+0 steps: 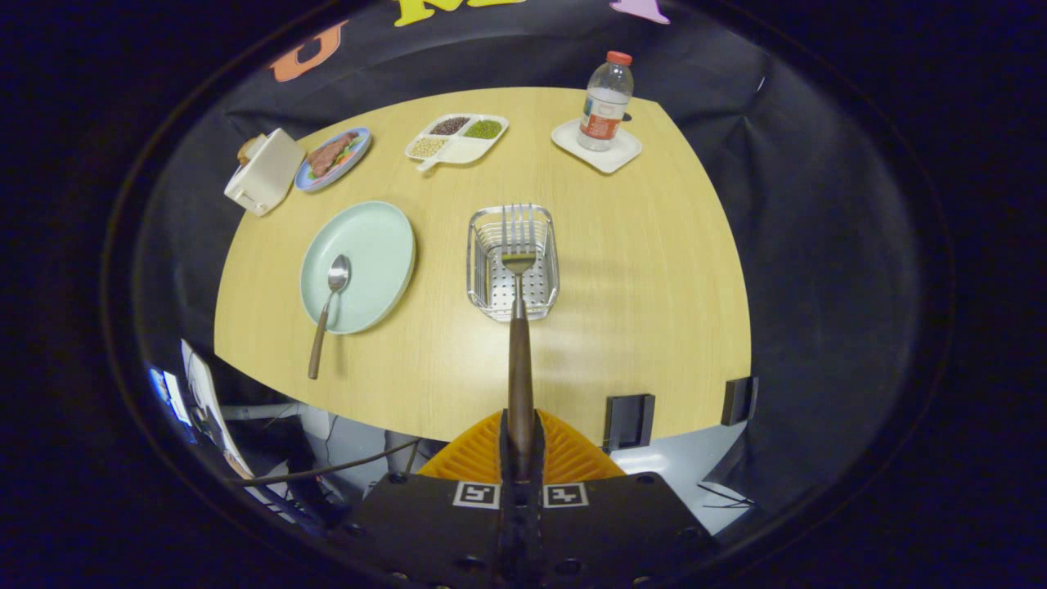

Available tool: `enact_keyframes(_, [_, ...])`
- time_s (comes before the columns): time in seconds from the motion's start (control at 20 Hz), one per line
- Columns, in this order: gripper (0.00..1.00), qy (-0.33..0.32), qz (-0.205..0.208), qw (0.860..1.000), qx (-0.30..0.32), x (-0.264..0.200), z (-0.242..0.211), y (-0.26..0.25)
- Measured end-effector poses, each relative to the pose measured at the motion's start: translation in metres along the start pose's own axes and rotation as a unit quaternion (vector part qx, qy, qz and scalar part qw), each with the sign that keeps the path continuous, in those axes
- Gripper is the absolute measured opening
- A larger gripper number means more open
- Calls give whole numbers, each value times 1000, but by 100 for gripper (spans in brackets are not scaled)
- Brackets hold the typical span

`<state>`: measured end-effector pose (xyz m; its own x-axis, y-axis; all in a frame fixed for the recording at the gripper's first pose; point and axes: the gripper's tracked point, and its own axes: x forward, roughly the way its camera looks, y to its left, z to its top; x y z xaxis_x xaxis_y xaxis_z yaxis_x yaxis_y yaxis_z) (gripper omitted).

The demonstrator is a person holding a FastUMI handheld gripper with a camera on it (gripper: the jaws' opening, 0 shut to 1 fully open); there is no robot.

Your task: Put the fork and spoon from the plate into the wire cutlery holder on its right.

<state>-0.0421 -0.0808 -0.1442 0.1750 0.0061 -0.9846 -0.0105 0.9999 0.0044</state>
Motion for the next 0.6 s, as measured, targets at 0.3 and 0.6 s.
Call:
enact_keyframes(0.3, [9,-19,7,1000,15,-6,10,0])
enact_keyframes(0.6, [74,-78,26,996,33,-28,32,6])
